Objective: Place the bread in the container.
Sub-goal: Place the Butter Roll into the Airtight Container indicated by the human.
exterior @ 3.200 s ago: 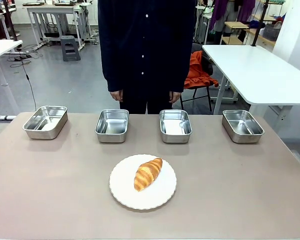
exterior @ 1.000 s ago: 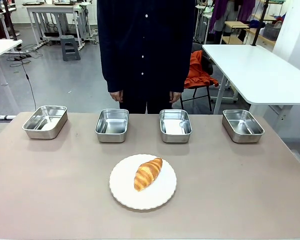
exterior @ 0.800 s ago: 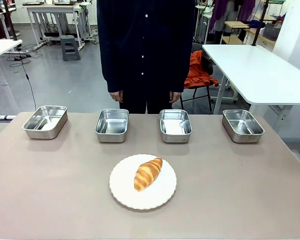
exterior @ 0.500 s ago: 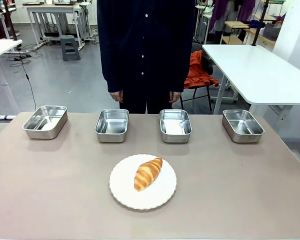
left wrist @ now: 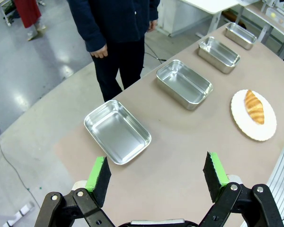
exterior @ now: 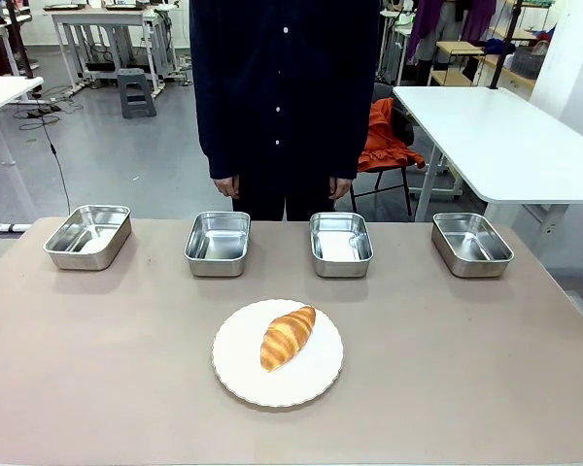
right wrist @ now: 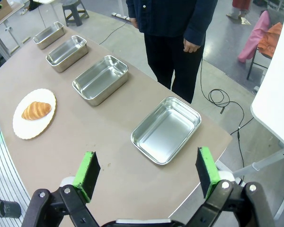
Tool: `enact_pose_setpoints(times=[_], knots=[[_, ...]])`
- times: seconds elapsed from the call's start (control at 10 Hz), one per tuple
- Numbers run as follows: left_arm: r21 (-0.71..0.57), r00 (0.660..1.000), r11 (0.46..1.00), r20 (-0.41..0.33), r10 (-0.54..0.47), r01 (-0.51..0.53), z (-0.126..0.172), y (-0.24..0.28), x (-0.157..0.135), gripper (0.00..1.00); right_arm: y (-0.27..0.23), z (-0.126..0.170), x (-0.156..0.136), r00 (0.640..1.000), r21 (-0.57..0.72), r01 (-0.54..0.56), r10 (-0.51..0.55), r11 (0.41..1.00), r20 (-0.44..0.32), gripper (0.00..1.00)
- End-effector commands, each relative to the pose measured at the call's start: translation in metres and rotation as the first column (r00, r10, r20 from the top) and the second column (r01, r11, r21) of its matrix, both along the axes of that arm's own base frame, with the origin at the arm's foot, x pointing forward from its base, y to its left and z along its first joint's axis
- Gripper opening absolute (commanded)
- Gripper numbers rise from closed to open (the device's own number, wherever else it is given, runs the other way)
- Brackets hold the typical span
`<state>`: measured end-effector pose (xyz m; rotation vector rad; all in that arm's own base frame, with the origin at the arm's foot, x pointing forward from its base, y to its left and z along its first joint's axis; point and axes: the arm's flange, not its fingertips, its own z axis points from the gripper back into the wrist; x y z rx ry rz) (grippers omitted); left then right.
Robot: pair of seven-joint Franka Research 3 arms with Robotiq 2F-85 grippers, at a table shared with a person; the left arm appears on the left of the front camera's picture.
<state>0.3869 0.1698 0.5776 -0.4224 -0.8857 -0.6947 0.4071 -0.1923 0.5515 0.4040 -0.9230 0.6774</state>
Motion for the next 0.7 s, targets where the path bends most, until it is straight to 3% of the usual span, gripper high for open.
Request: enact_pose_setpoints(times=[0.0,0.6], knots=[[-0.008,1.000,1.000,0.002,-0.006,0.006,0.0013,0.0022,-0.0013,1.00,-0.0002,0.0005,0.0024,1.000,0.011,-0.003,0.003,1.000,0.021,1.00],[-0.008,1.000,1.000,0.002,-0.006,0.006,0.0013,0.0022,-0.0013,1.00,-0.0002,0.0005,0.0024,1.000,0.011,-0.003,0.003,1.000,0.021,1.00]])
